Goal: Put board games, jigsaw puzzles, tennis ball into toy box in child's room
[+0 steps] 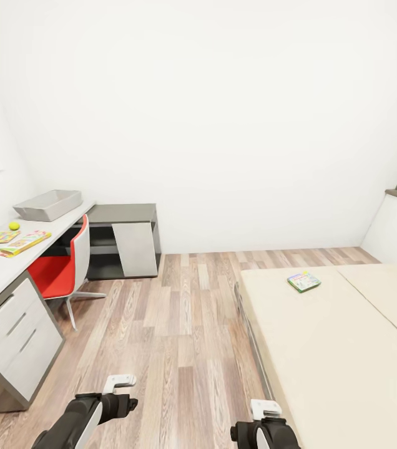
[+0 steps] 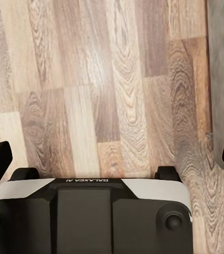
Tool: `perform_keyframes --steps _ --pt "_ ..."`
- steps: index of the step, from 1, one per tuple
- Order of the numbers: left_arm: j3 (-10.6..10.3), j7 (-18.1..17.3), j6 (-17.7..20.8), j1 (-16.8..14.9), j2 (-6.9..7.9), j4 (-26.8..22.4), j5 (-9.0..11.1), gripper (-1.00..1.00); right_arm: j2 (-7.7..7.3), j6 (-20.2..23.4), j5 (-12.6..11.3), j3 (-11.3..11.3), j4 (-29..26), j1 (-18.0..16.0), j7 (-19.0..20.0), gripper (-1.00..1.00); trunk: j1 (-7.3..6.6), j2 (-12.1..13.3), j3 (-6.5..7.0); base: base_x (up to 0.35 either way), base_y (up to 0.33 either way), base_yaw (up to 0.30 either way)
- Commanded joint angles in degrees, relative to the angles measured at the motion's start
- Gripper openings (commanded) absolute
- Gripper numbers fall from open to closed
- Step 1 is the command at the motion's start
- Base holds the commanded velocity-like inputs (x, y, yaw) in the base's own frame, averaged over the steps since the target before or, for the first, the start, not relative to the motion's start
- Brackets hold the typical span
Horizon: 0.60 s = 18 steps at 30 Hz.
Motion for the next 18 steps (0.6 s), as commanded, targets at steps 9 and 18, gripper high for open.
perform_keyframes --steps 9,18 --pt "0.2 -0.2 0.3 0.0 -0.13 -0.1 0.1 1.0 0.02 0.2 -0.3 0.0 0.2 0.0 -0.3 1.0 0.04 -0.1 -0.13 0.0 0.0 0.0" --pt "0.2 -0.1 0.2 0.0 -0.21 -0.1 0.1 1.0 -0.06 -4.1 -0.3 -0.4 4.7 0.0 -0.3 1.0 0.04 -0.1 -0.13 0.0 0.0 0.0"
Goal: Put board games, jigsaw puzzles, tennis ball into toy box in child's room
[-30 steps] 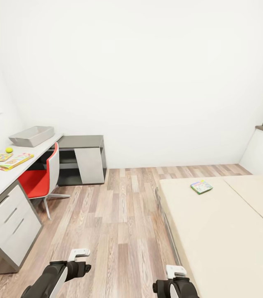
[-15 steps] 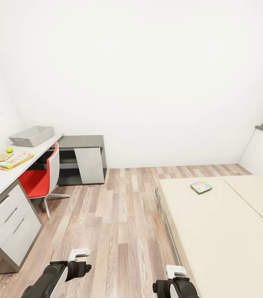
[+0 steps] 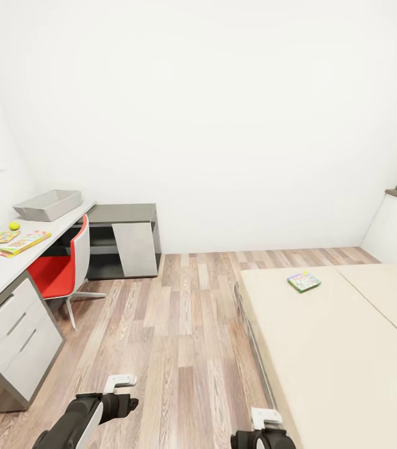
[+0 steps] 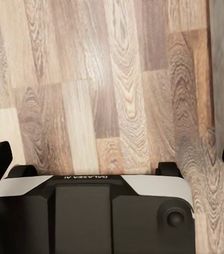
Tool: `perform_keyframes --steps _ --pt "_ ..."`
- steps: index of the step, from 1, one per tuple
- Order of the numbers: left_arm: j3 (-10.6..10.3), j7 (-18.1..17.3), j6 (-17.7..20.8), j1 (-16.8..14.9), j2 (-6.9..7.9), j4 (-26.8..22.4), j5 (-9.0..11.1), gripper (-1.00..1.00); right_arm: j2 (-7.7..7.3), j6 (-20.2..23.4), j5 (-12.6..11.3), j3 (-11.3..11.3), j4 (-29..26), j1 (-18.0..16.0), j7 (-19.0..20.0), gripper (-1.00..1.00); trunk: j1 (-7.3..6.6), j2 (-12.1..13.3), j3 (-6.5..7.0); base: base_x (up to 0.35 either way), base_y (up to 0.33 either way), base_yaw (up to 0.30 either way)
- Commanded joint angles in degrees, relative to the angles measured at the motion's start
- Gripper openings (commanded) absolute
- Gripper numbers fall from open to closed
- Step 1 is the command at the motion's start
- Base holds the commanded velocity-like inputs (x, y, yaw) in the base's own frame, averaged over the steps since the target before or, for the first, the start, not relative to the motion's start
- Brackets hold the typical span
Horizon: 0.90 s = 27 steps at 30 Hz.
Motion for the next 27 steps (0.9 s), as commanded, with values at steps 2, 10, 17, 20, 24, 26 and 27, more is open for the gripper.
perform_keyframes --steps 2,10,17,20,24,26,27 --pt "0.2 -0.2 0.4 0.0 -0.04 -0.1 0.1 1.0 0.08 -0.9 -0.1 0.0 0.7 -0.1 -0.3 1.0 0.04 -0.1 -0.13 0.0 0.0 0.0" --pt "0.2 -0.3 0.4 0.0 0.12 -0.1 0.1 1.0 0.12 -1.6 0.0 0.2 1.0 -0.4 -0.2 1.0 0.04 -0.1 -0.13 0.0 0.0 0.0" --pt "0.2 -0.3 0.3 0.0 0.25 -0.1 0.1 1.0 0.12 1.9 0.0 0.2 0.6 -5.6 -0.5 1.0 0.04 -0.1 -0.13 0.0 0.0 0.0" --pt "0.2 -0.3 0.3 0.0 0.32 -0.1 0.1 1.0 0.12 5.0 0.0 0.2 0.4 -7.5 -0.9 1.0 0.04 -0.1 -0.13 0.0 0.0 0.0" --pt "0.2 -0.3 0.3 0.0 0.36 -0.1 0.1 1.0 0.12 6.3 0.0 0.2 0.4 -8.3 -1.7 1.0 0.04 -0.1 -0.13 0.0 0.0 0.0" --pt "0.2 -0.3 0.3 0.0 0.36 -0.1 0.1 1.0 0.12 6.6 -0.1 0.1 0.4 -8.5 -2.1 1.0 0.04 -0.1 -0.13 0.0 0.0 0.0" --pt "0.2 -0.3 0.3 0.0 0.37 -0.1 0.1 1.0 0.12 6.7 -0.1 0.0 0.4 -8.6 -2.2 1.0 0.04 -0.1 -0.13 0.0 0.0 0.0"
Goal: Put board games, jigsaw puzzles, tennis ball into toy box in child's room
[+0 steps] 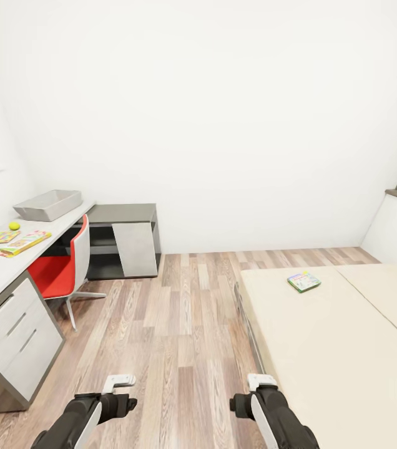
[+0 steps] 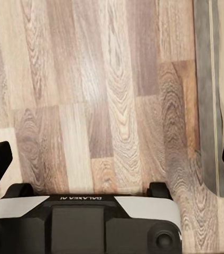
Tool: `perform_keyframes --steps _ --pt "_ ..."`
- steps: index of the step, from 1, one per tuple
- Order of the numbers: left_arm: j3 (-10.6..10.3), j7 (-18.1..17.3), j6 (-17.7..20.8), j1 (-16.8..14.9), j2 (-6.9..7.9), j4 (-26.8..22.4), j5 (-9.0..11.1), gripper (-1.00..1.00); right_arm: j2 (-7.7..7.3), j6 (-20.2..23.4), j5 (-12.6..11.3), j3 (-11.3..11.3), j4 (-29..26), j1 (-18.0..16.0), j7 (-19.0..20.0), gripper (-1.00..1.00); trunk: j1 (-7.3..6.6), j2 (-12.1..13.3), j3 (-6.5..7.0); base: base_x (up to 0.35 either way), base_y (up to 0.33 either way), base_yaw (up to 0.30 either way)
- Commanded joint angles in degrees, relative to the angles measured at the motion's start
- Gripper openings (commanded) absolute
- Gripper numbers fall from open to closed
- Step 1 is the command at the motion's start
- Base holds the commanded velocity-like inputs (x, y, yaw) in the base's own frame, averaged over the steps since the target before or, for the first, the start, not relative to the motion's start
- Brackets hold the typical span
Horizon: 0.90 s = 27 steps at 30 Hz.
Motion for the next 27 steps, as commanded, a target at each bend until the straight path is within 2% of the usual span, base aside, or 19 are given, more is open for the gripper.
perform_keyframes --steps 1,6,15,27 --pt "0.2 -0.2 0.4 0.0 -0.01 -0.1 0.1 1.0 0.03 0.3 -0.3 -0.1 -0.1 -0.1 -0.4 1.0 0.04 -0.1 -0.13 0.0 0.0 0.006" --pt "0.4 -0.2 0.4 0.0 0.0 -0.1 0.1 1.0 0.03 0.5 -0.2 -0.2 -0.1 -0.2 -0.6 1.0 0.04 -0.1 -0.13 0.0 0.0 0.099" --pt "0.5 -0.2 0.4 0.0 -0.09 -0.1 0.1 1.0 0.03 0.4 -0.2 -0.2 -0.1 -0.2 -0.7 1.0 0.04 -0.1 -0.13 0.0 0.0 0.225" --pt "0.5 -0.2 0.3 0.0 -0.1 -0.1 0.1 1.0 0.03 0.3 -0.2 -0.2 -0.1 -0.2 -0.7 1.0 0.04 -0.1 -0.13 0.0 -0.007 0.037"
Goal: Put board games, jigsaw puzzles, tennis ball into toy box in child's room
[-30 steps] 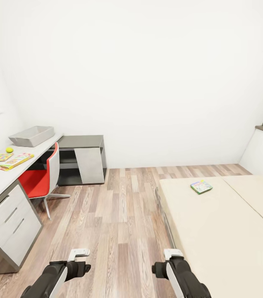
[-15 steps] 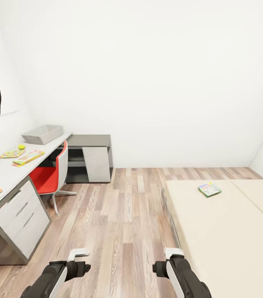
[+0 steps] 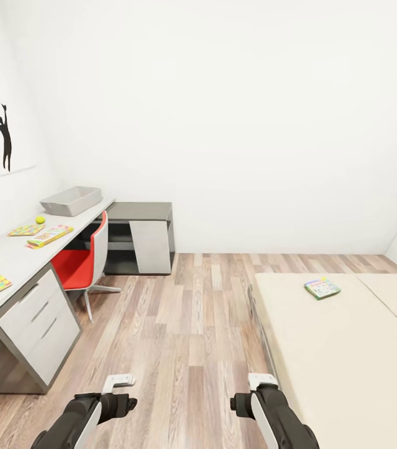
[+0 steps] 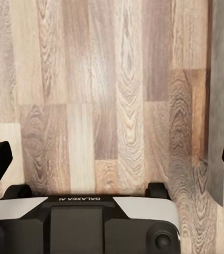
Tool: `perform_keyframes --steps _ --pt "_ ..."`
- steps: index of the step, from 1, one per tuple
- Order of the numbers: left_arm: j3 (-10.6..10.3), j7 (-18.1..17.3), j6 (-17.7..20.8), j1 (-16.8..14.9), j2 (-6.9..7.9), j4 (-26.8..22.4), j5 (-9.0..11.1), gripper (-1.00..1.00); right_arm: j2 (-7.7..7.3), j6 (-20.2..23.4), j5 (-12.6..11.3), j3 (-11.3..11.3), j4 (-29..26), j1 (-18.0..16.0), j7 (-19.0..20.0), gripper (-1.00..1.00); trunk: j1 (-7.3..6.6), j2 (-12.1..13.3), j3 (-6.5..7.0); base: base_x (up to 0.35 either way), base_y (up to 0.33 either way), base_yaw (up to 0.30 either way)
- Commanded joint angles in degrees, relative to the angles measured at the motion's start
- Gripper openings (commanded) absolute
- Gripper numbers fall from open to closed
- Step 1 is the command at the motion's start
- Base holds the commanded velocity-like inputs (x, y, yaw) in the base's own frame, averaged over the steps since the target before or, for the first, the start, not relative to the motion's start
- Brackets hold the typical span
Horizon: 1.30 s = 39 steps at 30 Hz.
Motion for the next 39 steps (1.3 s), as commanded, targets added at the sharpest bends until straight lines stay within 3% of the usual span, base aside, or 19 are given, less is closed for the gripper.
perform_keyframes --steps 1,39 --pt "0.2 -0.2 0.4 0.0 -0.01 -0.1 0.1 1.0 0.04 0.2 -0.2 0.0 -0.1 0.0 -0.3 1.0 0.04 -0.1 -0.14 0.0 -0.083 0.004" --pt "0.2 -0.2 0.3 0.0 -0.27 -0.1 0.1 1.0 0.04 -0.1 -0.2 0.1 -0.1 0.0 -0.3 1.0 0.04 -0.1 -0.14 0.0 -0.067 0.0"
